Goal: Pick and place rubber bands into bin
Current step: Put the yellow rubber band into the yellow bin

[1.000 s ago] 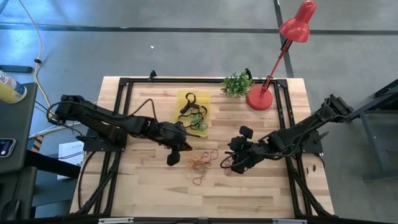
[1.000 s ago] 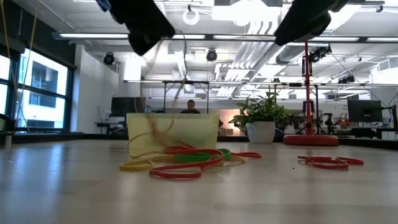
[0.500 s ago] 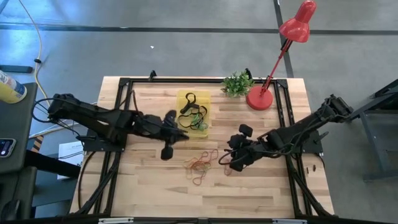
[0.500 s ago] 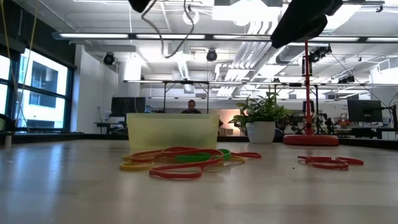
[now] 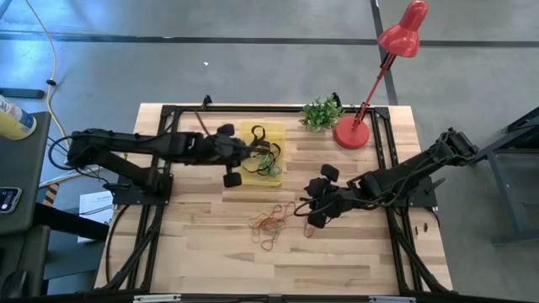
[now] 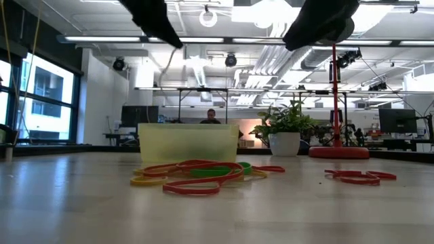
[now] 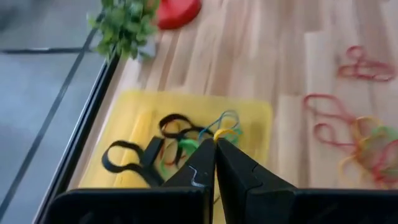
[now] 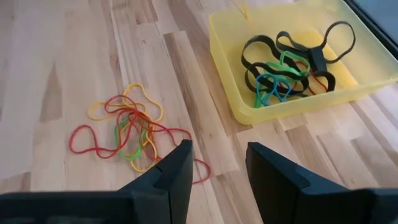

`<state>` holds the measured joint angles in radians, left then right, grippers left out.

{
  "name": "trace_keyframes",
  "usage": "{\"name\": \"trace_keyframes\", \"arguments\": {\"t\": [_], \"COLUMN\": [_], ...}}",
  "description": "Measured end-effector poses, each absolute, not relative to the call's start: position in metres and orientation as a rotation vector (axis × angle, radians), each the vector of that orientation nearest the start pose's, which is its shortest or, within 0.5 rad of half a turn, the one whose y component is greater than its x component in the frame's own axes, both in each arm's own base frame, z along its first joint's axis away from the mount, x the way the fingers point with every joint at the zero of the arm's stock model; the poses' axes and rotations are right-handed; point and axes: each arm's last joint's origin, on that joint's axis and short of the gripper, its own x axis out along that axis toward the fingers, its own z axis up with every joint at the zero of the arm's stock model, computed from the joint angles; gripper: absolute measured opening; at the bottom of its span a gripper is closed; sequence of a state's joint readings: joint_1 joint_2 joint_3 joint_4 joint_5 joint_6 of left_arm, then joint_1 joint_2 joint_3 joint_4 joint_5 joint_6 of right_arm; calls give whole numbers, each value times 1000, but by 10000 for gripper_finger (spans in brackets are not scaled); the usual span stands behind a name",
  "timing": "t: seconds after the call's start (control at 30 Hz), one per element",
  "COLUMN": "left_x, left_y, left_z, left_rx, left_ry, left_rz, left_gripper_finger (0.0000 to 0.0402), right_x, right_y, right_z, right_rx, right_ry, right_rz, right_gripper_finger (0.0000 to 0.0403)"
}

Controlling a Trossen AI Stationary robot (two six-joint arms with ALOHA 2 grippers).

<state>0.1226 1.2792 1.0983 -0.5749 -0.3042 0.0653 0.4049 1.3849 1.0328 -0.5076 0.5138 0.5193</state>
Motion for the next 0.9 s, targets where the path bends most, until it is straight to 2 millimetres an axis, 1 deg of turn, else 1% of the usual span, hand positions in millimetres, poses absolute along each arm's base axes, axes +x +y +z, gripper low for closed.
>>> {"name": "trace_keyframes", "arguments": {"t": [0.17, 0.4, 0.57, 0.73, 0.9], "left_x": [266, 276, 285, 294, 300], "left_y": [66, 89, 98, 101, 101], "left_z": [281, 257, 244, 230, 222], "left_rx": [91, 59, 65, 60, 50], "left_ry": [833, 853, 874, 906, 904], "left_rz": [398, 384, 374, 358, 326], "left_gripper_finger": [0, 0, 0, 0, 0], "right_x": [266, 266, 266, 268, 268], "right_y": [98, 98, 98, 95, 95], "right_z": [265, 265, 265, 265, 266], "right_rx": [114, 118, 120, 135, 140], "right_ry": [707, 705, 704, 702, 694], "right_rz": [-293, -293, -295, -300, -299], "right_gripper_finger": [139, 139, 139, 139, 139]}}
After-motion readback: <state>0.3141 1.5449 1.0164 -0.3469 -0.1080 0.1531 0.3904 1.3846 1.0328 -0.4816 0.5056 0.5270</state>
